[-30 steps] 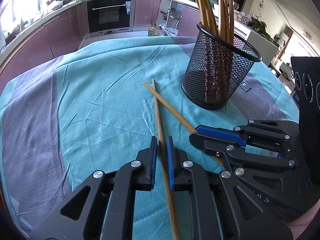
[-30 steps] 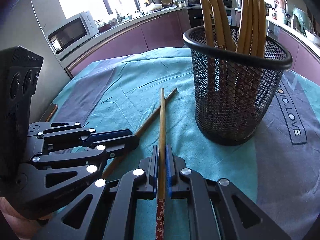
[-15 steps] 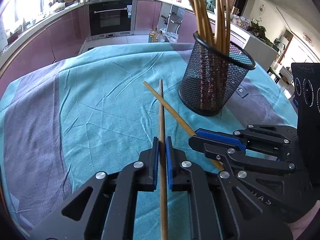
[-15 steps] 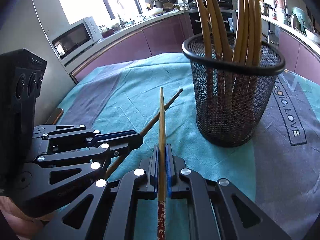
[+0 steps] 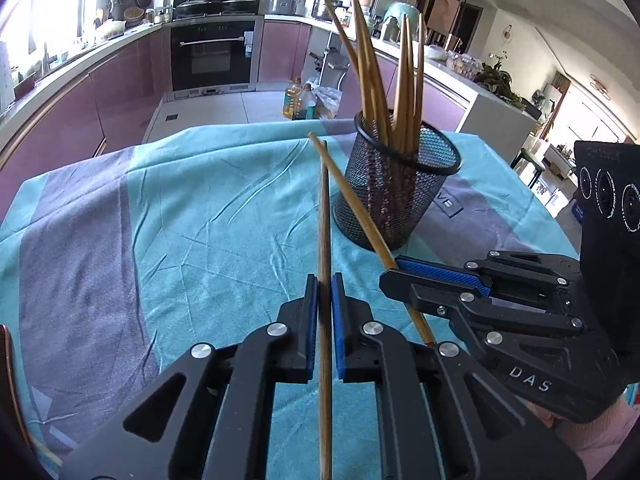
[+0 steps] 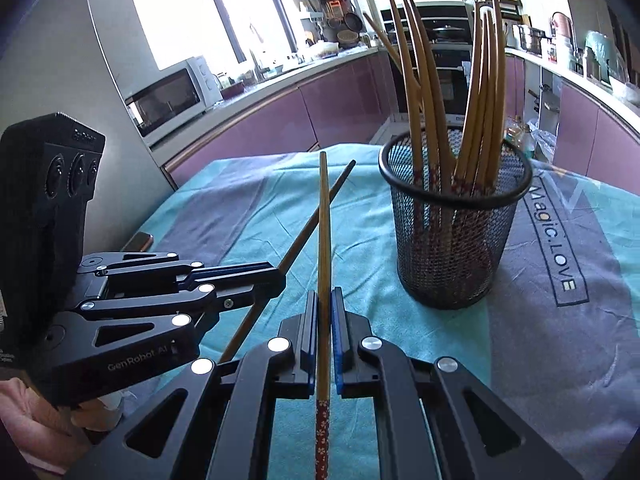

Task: Organize utensils
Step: 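Lift both held chopsticks upright and carry them above the mesh cup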

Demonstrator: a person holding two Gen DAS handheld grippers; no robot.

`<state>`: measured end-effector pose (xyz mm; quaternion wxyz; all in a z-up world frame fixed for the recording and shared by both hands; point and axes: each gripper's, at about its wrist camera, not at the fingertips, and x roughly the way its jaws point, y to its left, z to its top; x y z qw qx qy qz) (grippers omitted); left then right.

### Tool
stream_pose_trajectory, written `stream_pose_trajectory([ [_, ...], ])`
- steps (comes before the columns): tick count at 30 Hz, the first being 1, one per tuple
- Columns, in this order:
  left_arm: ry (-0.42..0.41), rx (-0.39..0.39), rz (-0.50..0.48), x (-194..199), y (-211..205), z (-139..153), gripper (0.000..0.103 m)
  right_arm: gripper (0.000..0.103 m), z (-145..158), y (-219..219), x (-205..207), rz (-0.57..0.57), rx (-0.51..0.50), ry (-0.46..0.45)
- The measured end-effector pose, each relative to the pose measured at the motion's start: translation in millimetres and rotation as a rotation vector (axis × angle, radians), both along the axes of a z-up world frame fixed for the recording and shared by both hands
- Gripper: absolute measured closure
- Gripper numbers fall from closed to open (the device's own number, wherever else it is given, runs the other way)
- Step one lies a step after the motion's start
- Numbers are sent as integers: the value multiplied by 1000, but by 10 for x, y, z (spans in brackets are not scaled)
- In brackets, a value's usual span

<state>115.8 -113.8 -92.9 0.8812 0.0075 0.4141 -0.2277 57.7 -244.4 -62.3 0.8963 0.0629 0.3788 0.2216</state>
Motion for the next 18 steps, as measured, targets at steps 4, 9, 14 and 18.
stream_pose_trajectory([
  [4,-5,-15,-7,-48,31,80,95,97,69,-82,-43,-3,12,-19],
  [9,-20,-27,-13,-97,52,174,95,97,126,-175,-85,-7,25,-39],
  [14,-35,-46,-23,-146,86,271,96,97,214,-238,-120,-15,36,-63],
  [18,-42,-76,-38,-180,147,360,96,97,288,-312,-148,-25,45,-86],
])
